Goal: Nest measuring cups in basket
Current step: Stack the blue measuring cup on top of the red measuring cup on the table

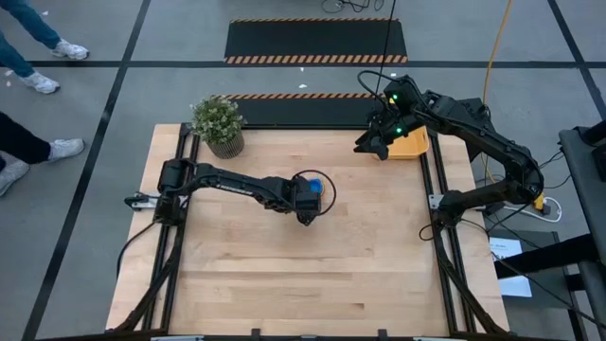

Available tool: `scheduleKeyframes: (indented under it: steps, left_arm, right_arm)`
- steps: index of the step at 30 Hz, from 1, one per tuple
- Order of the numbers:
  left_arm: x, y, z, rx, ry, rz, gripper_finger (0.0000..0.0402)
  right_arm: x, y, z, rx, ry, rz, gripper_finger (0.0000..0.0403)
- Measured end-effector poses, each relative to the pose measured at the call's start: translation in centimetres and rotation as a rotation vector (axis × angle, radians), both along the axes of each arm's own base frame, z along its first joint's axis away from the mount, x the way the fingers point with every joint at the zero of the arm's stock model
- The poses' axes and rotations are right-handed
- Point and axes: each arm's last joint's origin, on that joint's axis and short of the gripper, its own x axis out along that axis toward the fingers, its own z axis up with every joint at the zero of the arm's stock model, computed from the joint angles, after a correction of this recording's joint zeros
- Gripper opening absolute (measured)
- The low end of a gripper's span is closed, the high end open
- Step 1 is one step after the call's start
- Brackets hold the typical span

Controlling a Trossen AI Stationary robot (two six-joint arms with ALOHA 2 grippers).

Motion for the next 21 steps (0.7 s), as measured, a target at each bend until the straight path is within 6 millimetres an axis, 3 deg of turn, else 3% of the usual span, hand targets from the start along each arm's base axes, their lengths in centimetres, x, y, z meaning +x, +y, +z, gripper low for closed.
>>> scheduleKeyframes:
  steps: [5, 21]
  left_arm:
    - [0.03, 0.57, -0.02, -0.021, 0.013, -0.034, 0.0384]
    - [0.03, 0.87, -0.09, -0.088, 0.043, -0.144, 0.0223]
  right_arm:
    - [-0.01, 0.01, -0.01, -0.002, 0.001, 0.003, 0.018]
    - [0.01, -0.01, 0.01, -0.006, -0.001, 0.001, 0.018]
